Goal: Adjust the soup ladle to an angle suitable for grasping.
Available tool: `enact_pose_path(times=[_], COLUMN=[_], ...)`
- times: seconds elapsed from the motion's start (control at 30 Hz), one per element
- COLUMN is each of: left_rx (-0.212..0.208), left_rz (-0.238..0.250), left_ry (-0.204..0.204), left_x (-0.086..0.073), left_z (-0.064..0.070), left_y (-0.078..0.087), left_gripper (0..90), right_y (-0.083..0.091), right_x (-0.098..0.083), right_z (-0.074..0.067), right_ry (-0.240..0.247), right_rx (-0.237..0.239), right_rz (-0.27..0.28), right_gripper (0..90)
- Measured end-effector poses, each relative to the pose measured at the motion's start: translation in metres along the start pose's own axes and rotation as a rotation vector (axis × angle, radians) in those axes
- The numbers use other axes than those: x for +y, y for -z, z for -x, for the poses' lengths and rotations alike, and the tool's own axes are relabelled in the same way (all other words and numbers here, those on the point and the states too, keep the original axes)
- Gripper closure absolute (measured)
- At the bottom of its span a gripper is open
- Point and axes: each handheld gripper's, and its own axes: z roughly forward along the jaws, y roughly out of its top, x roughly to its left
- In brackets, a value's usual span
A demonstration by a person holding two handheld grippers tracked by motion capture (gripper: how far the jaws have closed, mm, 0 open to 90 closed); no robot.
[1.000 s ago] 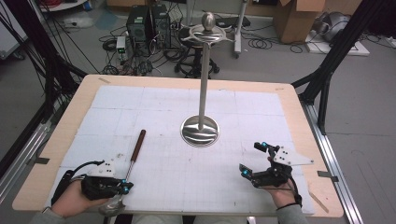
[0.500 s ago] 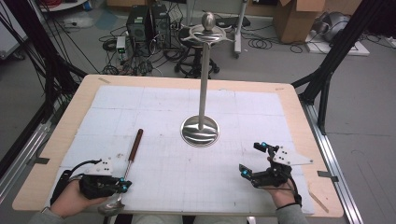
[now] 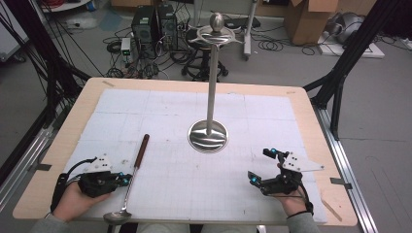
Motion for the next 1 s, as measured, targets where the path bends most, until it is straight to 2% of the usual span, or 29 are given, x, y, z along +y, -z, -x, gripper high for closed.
enact_pose_path(times=[0.17,0.27,0.37,0.53,0.63,0.77,1.0], left_rx=[0.01,0.005,0.003,-0.043,-0.051,-0.055,-0.076], left_rz=[-0.02,-0.016,-0.023,-0.017,-0.019,-0.023,-0.042], left_ry=[0.002,-0.037,-0.047,-0.013,-0.013,-0.042,-0.061], left_x=[0.001,0.007,0.01,0.016,0.018,0.022,0.029], left_z=[0.0,0.006,0.009,0.007,0.007,0.008,0.01], left_y=[-0.006,-0.015,-0.019,-0.028,-0.03,-0.034,-0.039], left_gripper=[89.5,89.6,89.6,89.6,89.6,89.6,89.6], right_y=[0.0,0.0,0.0,-0.001,-0.001,-0.002,-0.003], right_x=[0.0,0.0,0.0,0.0,-0.001,-0.001,-0.002], right_z=[-0.001,0.0,0.0,0.0,0.0,0.0,0.0], right_ry=[-0.002,-0.004,-0.003,0.003,-0.001,-0.003,0.004], right_rx=[0.002,0.002,0.002,0.002,0.0,0.004,0.004], right_rz=[-0.005,-0.005,-0.004,-0.004,-0.008,-0.016,-0.019], right_gripper=[0.3,0.3,0.3,0.3,0.3,0.3,0.3])
